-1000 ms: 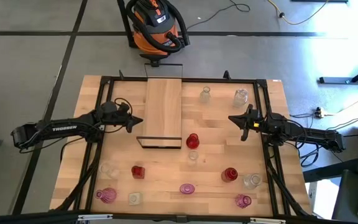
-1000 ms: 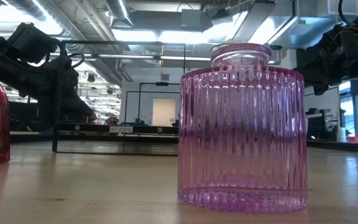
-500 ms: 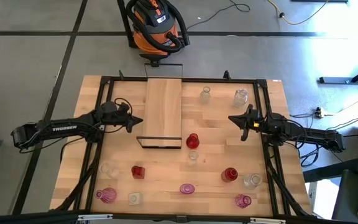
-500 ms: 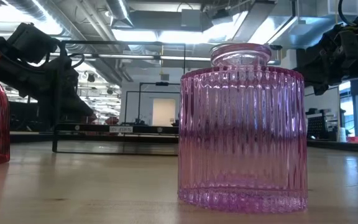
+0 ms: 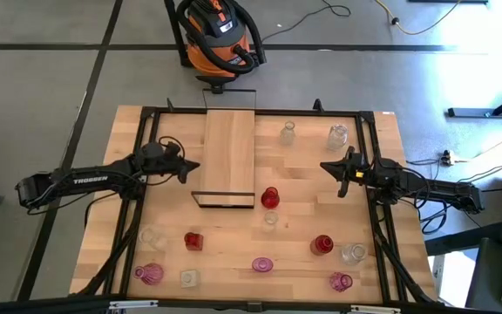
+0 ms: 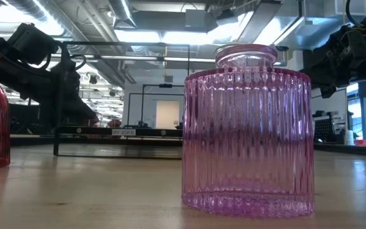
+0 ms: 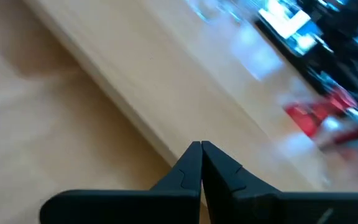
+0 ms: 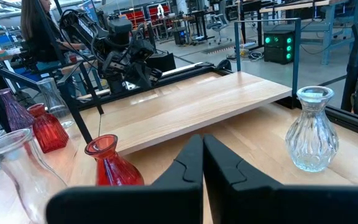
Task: Sort vases onto shelf
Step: Put the transparent vase on the shelf
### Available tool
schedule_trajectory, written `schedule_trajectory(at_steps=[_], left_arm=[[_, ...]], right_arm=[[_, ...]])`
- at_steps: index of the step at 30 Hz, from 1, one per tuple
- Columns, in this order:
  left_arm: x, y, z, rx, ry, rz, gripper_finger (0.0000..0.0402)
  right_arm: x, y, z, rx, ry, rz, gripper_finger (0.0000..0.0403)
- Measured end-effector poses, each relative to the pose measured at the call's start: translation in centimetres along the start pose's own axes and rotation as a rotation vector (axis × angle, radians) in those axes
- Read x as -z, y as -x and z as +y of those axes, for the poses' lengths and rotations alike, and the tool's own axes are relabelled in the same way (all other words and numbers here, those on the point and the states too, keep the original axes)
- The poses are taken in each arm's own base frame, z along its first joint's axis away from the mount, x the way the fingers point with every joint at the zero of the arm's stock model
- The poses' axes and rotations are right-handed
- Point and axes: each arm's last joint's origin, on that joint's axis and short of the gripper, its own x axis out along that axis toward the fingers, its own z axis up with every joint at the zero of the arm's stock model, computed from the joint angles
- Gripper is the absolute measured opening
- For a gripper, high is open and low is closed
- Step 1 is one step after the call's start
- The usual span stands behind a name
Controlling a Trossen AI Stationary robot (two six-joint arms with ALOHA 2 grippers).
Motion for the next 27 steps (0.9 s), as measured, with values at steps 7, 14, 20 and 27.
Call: schedule_trajectory(at_steps=[7, 14, 20, 27], left_arm=[[-0.6, 0.0, 0.2, -0.105, 0.267, -0.142, 0.0], [-2.8, 0.6, -1.1, 0.094, 0.458, -0.364, 0.0], [-7.0, 4.1, -4.5, 0.524, 0.263, -0.799, 0.0], [-11.1, 7.7, -7.7, 0.747, 0.23, -1.084, 0.0]], right_arm=[[0.0, 0.0, 0.0, -0.001, 0.0, 0.0, 0.0001], [0.0, 0.0, 0.0, 0.0, 0.0, 0.0, 0.0001], [0.0, 0.0, 0.0, 0.0, 0.0, 0.0, 0.0001], [0.0, 0.0, 0.0, 0.0, 0.0, 0.0, 0.0001]])
